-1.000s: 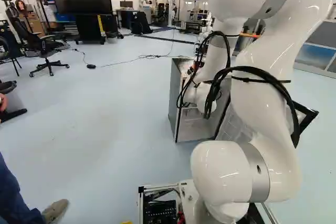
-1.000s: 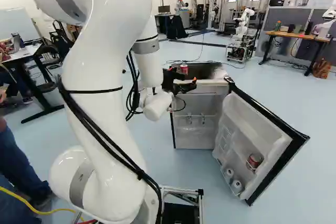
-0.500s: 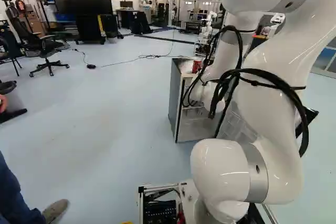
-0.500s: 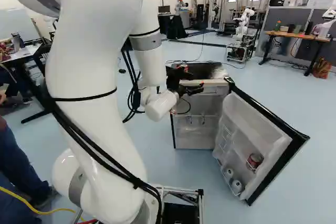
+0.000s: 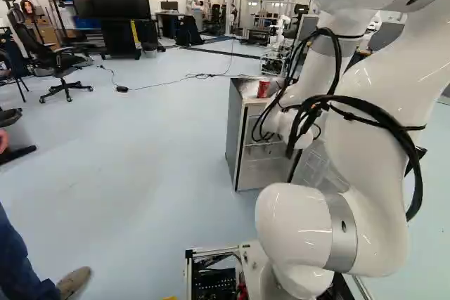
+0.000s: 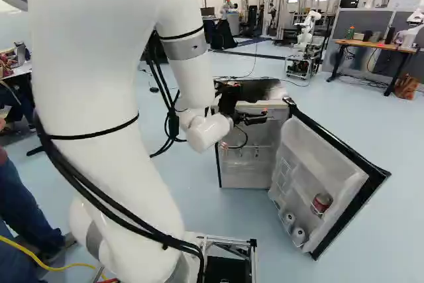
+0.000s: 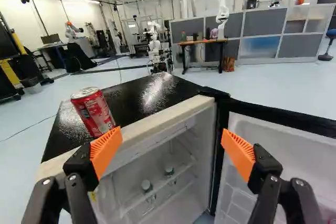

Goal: Grab a drink from the fridge

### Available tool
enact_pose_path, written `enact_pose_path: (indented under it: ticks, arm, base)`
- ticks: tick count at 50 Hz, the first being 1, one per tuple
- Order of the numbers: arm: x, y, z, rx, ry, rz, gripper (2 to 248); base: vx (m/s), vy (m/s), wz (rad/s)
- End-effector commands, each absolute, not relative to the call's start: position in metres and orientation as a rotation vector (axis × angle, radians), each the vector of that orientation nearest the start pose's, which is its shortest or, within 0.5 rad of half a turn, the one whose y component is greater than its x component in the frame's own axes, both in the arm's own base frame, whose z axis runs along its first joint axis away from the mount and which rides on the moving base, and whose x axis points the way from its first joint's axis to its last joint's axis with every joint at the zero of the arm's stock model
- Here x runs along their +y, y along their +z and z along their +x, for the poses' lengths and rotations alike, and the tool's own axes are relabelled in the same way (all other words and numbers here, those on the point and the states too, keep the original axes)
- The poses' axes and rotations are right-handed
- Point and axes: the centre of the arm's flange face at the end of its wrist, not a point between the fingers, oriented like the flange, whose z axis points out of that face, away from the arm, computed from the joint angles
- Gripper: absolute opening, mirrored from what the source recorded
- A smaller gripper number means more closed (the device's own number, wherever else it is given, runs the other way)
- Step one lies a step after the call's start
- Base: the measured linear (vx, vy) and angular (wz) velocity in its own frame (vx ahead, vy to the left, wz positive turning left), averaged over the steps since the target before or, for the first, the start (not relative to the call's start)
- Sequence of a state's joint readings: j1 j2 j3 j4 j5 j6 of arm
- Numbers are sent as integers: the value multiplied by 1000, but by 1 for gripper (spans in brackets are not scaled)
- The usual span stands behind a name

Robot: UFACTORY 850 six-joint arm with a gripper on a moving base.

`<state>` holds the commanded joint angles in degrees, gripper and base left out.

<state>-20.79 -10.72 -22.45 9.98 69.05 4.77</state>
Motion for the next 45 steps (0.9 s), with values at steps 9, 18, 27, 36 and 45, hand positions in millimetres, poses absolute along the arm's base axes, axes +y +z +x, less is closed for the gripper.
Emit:
enact_pose_path:
  ticks: [9,18,27,36,45]
  arm:
    - [-165,349,356,895,-2122,-2522,247]
    - [-176,352,349,959,-2063,-2558,247]
    - [-187,355,343,1023,-2003,-2590,247]
    - [-199,359,337,1085,-1940,-2619,247]
    - [-209,362,333,1125,-1873,-2649,247]
  base:
    - [0,0,0]
    - [0,0,0]
    - [0,0,0]
    - [0,0,0]
    - [0,0,0]
